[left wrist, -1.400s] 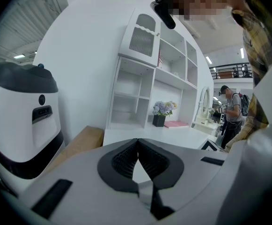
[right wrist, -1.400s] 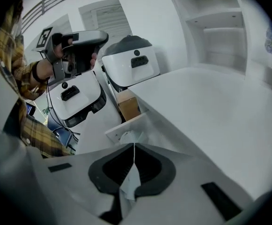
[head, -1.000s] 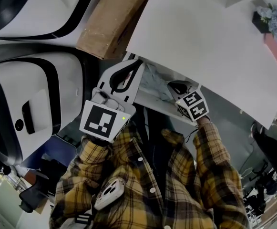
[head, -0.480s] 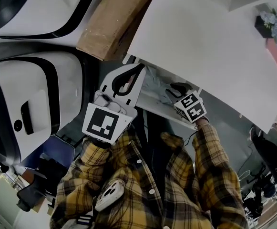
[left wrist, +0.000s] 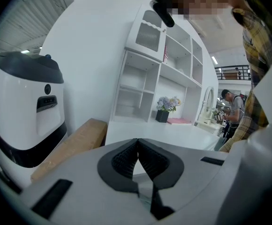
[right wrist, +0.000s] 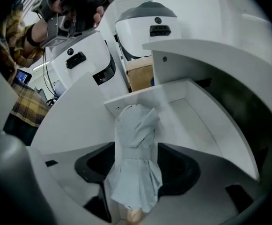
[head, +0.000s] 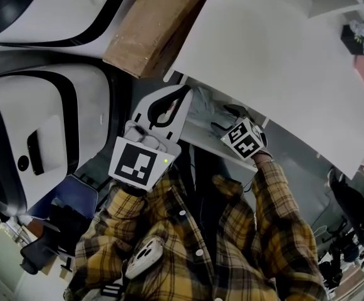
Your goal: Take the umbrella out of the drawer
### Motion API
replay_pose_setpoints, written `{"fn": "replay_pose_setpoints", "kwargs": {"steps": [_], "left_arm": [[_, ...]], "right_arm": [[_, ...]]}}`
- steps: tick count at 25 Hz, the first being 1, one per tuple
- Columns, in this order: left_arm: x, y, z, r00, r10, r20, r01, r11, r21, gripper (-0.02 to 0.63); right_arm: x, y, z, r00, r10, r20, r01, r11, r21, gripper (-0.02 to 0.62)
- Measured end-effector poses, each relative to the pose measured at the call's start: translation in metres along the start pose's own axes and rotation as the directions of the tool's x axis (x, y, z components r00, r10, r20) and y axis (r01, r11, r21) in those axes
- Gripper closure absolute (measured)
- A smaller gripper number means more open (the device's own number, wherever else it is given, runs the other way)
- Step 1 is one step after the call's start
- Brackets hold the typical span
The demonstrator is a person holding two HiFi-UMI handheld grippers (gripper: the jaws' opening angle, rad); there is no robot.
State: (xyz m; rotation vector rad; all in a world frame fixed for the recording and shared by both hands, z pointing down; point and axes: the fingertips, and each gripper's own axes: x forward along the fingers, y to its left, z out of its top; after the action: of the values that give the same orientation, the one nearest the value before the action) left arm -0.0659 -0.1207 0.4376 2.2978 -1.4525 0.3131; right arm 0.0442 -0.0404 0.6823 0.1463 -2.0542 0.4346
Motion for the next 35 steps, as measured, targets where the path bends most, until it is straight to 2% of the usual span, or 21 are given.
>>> {"fn": "replay_pose_setpoints", "kwargs": {"steps": [11, 15, 24, 29, 35], "left_arm": [[-0.006, 0.016, -0.009, 1.000, 0.028, -0.007, -0.028, 0.999, -0.015, 0.584], [-0.008, 0.021, -0.012, 0.999, 0.039, -0.015, -0.039, 0.999, -0.026, 0.584], [-0.011, 0.029, -0.017, 0.998, 0.057, -0.020, -0.057, 0.997, -0.043, 0.584], [-0.015, 0.033, -0.021, 0.997, 0.064, -0.034, -0.066, 0.997, -0.050, 0.584], [-0.018, 0.033, -0.022, 0.997, 0.069, -0.036, -0.070, 0.996, -0.049, 0.585]], "right_arm": [[0.031, 0.001, -0.007, 0.994, 0.025, -0.109, -0.035, 0.995, -0.090, 0.253], [0.044, -0.002, -0.016, 0.987, 0.032, -0.159, -0.046, 0.995, -0.083, 0.250], [0.068, -0.001, -0.026, 0.977, 0.058, -0.204, -0.071, 0.996, -0.056, 0.239], [0.074, -0.001, -0.031, 0.977, 0.034, -0.210, -0.050, 0.996, -0.072, 0.239], [0.078, -0.003, -0.032, 0.979, -0.033, -0.199, 0.017, 0.997, -0.081, 0.239]]}}
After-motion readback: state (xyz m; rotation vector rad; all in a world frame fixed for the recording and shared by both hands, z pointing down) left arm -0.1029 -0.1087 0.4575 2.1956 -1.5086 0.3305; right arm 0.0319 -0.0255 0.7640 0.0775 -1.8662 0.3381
